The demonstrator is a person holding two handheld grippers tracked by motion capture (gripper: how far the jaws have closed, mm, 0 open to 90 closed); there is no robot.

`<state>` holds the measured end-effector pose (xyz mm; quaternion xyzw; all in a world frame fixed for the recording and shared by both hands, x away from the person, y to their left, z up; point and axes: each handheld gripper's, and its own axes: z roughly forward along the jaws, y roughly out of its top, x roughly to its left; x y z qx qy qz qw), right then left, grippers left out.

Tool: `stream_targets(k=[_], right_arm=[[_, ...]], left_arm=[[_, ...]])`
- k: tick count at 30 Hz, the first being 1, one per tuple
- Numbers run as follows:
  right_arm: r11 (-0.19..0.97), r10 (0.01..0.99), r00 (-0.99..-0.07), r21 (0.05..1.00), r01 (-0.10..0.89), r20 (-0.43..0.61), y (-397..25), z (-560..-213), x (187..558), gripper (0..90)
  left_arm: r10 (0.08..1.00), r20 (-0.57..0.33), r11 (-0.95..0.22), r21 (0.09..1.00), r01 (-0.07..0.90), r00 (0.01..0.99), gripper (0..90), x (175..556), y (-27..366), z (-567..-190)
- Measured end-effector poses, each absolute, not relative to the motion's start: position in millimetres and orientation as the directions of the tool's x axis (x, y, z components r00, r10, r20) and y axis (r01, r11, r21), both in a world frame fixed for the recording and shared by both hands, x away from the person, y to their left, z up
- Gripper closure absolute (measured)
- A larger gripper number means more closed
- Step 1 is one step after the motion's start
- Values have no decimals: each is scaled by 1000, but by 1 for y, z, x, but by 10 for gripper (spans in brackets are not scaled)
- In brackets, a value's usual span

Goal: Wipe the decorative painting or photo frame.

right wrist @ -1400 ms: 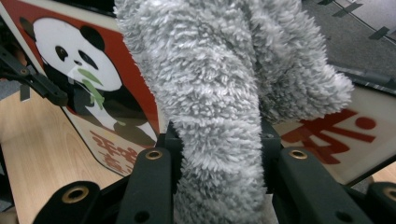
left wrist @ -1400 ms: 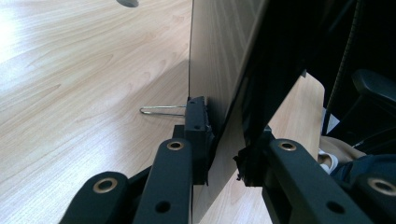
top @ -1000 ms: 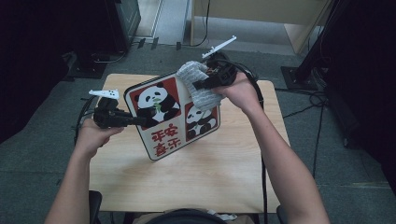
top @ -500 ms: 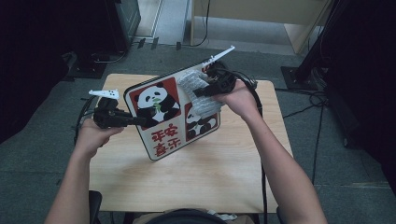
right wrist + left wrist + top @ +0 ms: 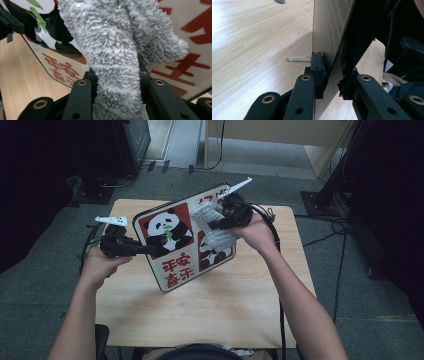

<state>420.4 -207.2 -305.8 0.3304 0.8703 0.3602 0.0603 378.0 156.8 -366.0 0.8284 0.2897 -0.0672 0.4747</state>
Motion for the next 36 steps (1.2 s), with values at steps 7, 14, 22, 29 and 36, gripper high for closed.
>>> stream_targets(k=[7,14,22,29,36], right_arm=[[525,616,-775,660,537,141,-208,-316,419,682],[521,618,-771,653,550,156,-211,-326,417,681],[518,615,-769,645,561,174,-214,-340,415,681],[513,620,-760,634,579,194,-216,-350,414,680],[513,618,-760,629,585,203,-218,-360,412,680]], left_arm=[[413,-386,-383,748,542,825,774,378,156,-366],[411,-385,-384,749,540,826,773,378,157,-366],[411,-386,-384,748,541,826,773,378,157,-366],[412,-388,-383,747,543,824,772,378,157,-366],[412,-389,-383,747,544,824,771,378,157,-366]])
